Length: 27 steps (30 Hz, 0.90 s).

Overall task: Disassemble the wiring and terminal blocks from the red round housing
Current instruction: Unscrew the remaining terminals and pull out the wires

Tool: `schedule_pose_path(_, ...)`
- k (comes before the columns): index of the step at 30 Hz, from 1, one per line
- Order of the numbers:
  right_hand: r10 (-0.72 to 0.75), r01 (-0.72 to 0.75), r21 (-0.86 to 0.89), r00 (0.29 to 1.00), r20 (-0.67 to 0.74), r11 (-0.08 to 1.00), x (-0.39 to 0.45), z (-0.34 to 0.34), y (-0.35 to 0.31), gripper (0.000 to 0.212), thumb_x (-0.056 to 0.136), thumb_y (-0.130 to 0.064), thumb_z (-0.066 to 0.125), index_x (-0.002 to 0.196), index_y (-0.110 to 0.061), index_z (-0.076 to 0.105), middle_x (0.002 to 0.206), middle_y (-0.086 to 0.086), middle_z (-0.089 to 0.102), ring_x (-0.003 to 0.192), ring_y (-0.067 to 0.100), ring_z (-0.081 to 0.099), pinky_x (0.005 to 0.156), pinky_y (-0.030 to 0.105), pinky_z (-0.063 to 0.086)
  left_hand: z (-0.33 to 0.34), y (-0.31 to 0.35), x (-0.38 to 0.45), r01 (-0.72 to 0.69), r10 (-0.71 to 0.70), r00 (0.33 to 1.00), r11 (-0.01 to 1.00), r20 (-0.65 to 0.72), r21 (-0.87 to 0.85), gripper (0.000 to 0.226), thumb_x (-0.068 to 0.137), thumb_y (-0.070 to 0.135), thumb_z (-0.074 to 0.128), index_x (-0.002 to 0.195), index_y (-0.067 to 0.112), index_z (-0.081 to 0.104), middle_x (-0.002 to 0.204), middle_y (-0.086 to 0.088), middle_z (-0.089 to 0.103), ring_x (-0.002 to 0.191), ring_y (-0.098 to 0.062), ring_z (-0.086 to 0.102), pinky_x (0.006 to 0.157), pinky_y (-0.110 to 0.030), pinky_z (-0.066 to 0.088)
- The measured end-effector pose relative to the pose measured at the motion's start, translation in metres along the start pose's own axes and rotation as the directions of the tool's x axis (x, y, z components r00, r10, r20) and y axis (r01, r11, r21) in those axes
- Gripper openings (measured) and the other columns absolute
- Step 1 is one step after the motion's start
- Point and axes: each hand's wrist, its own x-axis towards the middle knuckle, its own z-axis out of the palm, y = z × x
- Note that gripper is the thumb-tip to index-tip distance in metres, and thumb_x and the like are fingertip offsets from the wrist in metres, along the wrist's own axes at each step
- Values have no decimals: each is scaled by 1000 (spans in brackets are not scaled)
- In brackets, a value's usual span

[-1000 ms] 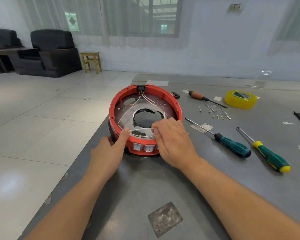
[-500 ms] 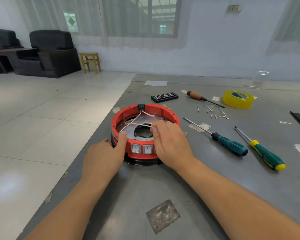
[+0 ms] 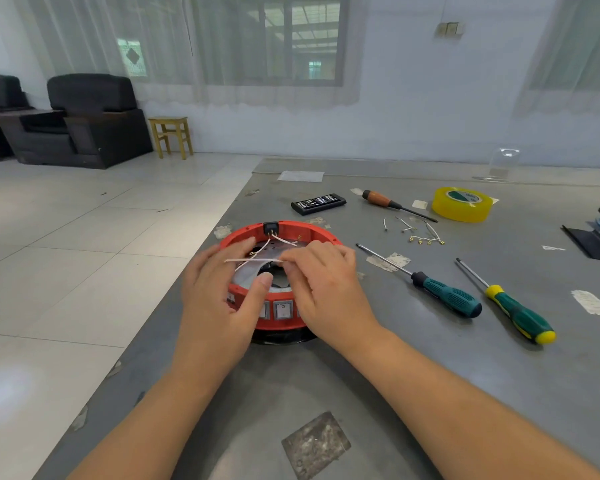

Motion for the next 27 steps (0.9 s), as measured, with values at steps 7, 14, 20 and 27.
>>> schedule_pose_path(7, -14, 4, 69, 991, 136, 998, -1, -3, 5, 20, 102, -27, 57, 117, -28, 71, 98, -12, 66, 97, 11, 59, 91, 45, 37, 5, 9, -4, 173, -191, 981, 948, -43, -265, 32, 100, 51, 50, 112, 37, 77, 112, 19, 73, 109, 4, 64, 86, -22, 56)
schedule_pose_path(14, 218, -266, 240, 953, 208, 934, 5, -4, 13, 7, 100, -28, 61, 101, -30, 68, 102, -21, 66, 104, -5, 54, 105, 42, 34, 0, 17, 0, 247, -294, 955, 863, -41, -440, 31, 105, 43, 51, 93, 52, 78, 109, 24, 76, 111, -1, 68, 77, -11, 55)
schedule_pose_path(20, 222, -297, 362, 946, 234, 883, 8, -10, 17, 6, 98, -32, 63, 99, -38, 65, 92, -18, 69, 97, 7, 64, 97, 51, 45, -1, 17, 1, 276, -335, 941, 842, -48, -464, 27, 98, 52, 50, 95, 53, 77, 109, 22, 76, 109, 4, 67, 71, -6, 52)
schedule_pose_path(27, 79, -85, 79, 994, 75, 993, 6, -6, 24, 7, 98, -33, 60, 93, -29, 64, 92, -17, 66, 86, 1, 54, 95, 40, 33, 4, 12, 0, 302, -336, 942, 812, 23, -499, 32, 107, 39, 53, 94, 46, 81, 115, 24, 75, 125, 2, 61, 89, -16, 54)
